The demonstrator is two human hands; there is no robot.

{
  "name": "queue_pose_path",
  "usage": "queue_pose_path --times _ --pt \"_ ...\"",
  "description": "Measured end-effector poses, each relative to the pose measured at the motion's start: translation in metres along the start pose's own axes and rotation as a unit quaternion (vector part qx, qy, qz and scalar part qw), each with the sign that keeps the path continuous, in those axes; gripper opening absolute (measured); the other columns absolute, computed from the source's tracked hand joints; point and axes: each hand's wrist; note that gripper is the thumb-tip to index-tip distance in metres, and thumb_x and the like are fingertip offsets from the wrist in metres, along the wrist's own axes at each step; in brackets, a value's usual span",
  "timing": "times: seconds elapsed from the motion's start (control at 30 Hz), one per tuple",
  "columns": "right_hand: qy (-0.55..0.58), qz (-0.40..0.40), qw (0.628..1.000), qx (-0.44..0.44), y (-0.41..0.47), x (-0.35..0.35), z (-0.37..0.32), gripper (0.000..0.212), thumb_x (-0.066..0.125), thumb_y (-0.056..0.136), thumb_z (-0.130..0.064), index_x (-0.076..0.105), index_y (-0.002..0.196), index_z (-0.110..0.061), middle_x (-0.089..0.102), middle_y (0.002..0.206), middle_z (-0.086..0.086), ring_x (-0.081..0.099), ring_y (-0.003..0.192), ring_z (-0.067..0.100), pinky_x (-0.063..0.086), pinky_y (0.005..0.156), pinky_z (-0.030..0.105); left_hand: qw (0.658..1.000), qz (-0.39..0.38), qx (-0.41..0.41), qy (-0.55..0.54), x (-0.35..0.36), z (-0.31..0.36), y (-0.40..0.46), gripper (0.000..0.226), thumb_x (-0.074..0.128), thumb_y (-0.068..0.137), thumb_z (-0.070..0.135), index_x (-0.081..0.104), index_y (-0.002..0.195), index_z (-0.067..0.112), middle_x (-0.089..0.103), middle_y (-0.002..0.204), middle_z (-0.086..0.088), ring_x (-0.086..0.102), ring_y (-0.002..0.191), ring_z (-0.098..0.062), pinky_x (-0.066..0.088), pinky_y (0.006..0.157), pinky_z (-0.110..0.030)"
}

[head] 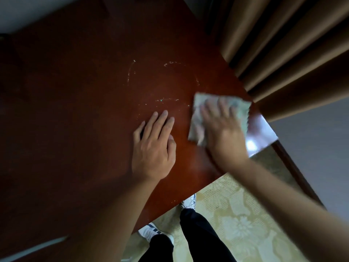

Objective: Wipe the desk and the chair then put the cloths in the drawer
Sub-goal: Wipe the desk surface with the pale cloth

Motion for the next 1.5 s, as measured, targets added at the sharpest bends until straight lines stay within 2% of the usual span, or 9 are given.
queue_pose_path --times 0.17,0.37,0.5,0.63,0.7,0.77,1.0,1.27,1.5 --pt "0.004 -0.038 0.996 -0.086 -0.028 -0.002 -0.014 0.053 0.050 0.091 -0.023 0.049 0.143 -0.012 0.045 0.150 0.009 0.036 0.141 0.037 0.028 0.115 0.055 1.000 -0.003 -0.001 -0.002 -0.003 0.001 0.000 0.046 0.045 0.096 0.023 0.055 0.140 0.017 0.048 0.151 -0.002 0.037 0.145 -0.020 0.027 0.115 -0.043" --pt "-0.016 -0.008 0.996 0.092 0.103 -0.017 0.051 0.046 0.044 0.101 -0.016 0.039 0.146 -0.011 0.038 0.153 0.011 0.032 0.142 0.036 0.037 0.109 0.049 1.000 -0.011 -0.002 0.000 -0.003 0.001 0.000 0.045 0.045 0.096 0.024 0.054 0.140 0.018 0.049 0.151 -0.001 0.037 0.144 -0.019 0.026 0.116 -0.042" --pt "-0.017 -0.001 1.000 -0.013 0.064 0.003 0.008 0.046 0.043 0.095 -0.017 0.049 0.140 -0.005 0.049 0.145 0.018 0.037 0.138 0.044 0.025 0.115 0.052 1.000 -0.003 -0.003 0.000 -0.003 0.001 0.001 0.045 0.046 0.095 0.023 0.056 0.139 0.017 0.049 0.150 -0.002 0.039 0.144 -0.020 0.027 0.115 -0.043" --pt "0.049 -0.066 0.989 -0.123 -0.043 -0.005 -0.032 0.051 0.058 0.091 -0.016 0.051 0.141 -0.009 0.044 0.150 0.010 0.035 0.142 0.035 0.025 0.117 0.051 1.000 -0.005 -0.006 -0.002 -0.003 0.000 0.002 0.047 0.043 0.095 0.024 0.055 0.140 0.014 0.048 0.151 -0.002 0.038 0.144 -0.019 0.027 0.115 -0.043" --pt "0.049 -0.078 0.983 -0.159 -0.050 -0.011 -0.021 0.043 0.051 0.099 -0.021 0.051 0.141 -0.012 0.045 0.149 0.008 0.036 0.142 0.032 0.028 0.117 0.050 1.000 -0.008 -0.006 -0.004 -0.002 0.000 0.002 0.047 0.043 0.096 0.024 0.054 0.140 0.014 0.048 0.151 -0.001 0.038 0.144 -0.019 0.026 0.115 -0.042" --pt "0.038 -0.065 0.987 -0.139 -0.015 -0.014 -0.003 0.043 0.035 0.104 -0.026 0.054 0.139 -0.010 0.049 0.146 0.011 0.039 0.139 0.036 0.029 0.114 0.051 1.000 -0.009 -0.008 -0.007 -0.002 0.000 0.002 0.047 0.044 0.095 0.024 0.054 0.140 0.015 0.048 0.151 0.000 0.038 0.144 -0.018 0.026 0.116 -0.042" --pt "-0.054 -0.040 0.996 -0.051 0.150 -0.002 0.007 0.057 0.021 0.095 -0.030 0.045 0.142 -0.007 0.047 0.143 0.015 0.039 0.134 0.039 0.029 0.112 0.050 1.000 -0.002 -0.006 -0.011 -0.002 0.000 0.001 0.046 0.043 0.097 0.024 0.055 0.140 0.015 0.049 0.150 0.000 0.039 0.144 -0.018 0.028 0.116 -0.042" --pt "0.015 -0.056 0.985 -0.161 0.004 -0.006 -0.011 0.047 0.049 0.097 -0.024 0.051 0.142 -0.008 0.044 0.150 0.012 0.034 0.143 0.033 0.027 0.117 0.050 0.999 0.020 0.008 -0.038 -0.001 -0.003 0.000 0.044 0.042 0.096 0.023 0.057 0.137 0.012 0.053 0.147 -0.002 0.042 0.141 -0.019 0.031 0.114 -0.044" --pt "-0.043 -0.094 0.989 -0.102 0.150 -0.009 -0.005 0.062 0.020 0.095 -0.032 0.042 0.144 -0.002 0.042 0.148 0.021 0.034 0.138 0.046 0.027 0.113 0.057 0.999 0.032 -0.008 -0.011 -0.030 -0.049 0.003 0.042 0.049 0.093 0.020 0.058 0.134 0.013 0.053 0.146 -0.004 0.048 0.136 -0.021 0.035 0.108 -0.043"
Point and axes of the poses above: each hand's wrist, its own y-axis towards the middle knuckle, its own x-axis out of the palm, z = x × y
